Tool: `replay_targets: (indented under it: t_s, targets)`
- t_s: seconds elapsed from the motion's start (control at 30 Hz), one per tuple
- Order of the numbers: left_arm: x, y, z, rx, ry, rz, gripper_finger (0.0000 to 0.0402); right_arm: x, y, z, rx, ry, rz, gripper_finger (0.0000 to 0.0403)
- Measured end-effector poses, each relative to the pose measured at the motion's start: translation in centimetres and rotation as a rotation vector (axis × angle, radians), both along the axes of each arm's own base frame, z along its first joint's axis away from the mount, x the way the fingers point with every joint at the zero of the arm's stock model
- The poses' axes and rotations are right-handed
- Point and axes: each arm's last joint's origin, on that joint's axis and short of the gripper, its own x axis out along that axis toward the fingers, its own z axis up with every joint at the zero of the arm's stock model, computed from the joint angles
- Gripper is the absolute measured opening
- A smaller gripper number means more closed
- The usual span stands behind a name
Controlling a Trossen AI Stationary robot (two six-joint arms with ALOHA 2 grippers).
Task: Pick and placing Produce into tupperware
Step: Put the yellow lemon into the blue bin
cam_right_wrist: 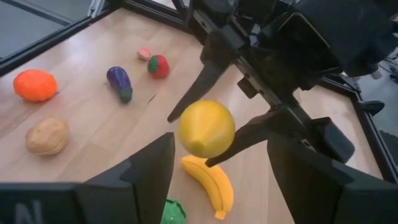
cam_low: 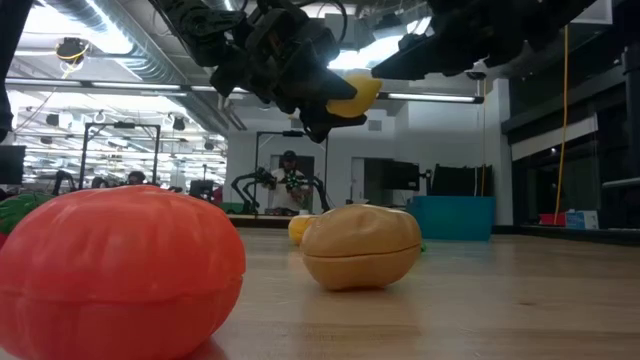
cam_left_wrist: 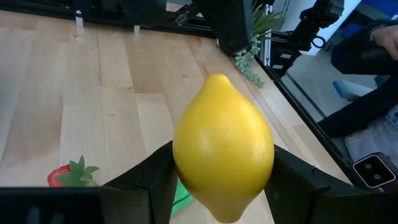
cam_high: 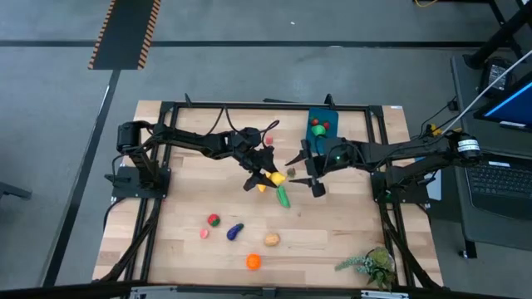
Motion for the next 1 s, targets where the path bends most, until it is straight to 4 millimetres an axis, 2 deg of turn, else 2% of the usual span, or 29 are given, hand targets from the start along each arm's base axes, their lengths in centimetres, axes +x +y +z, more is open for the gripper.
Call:
replay_targets:
  t_s: [0.67,0.77,1.0]
  targets:
    - [-0.02,0.0,-0.04,-0.001,0.005,0.0,0.0193,0.03,-0.14,0.04,0.003,-0.003,-0.056,0.0261]
    - [-0.02,0.0,-0.04,-0.001,0.005,0.0,0.0196,-0.03,-0.13,-0.11,0.003,0.014,-0.055,0.0279]
    - [-0.03,0.04,-0.04,-0.001,0.004,0.001,0.019,-0.08,-0.14,-0.24,0.001,0.029,-0.055,0.0358]
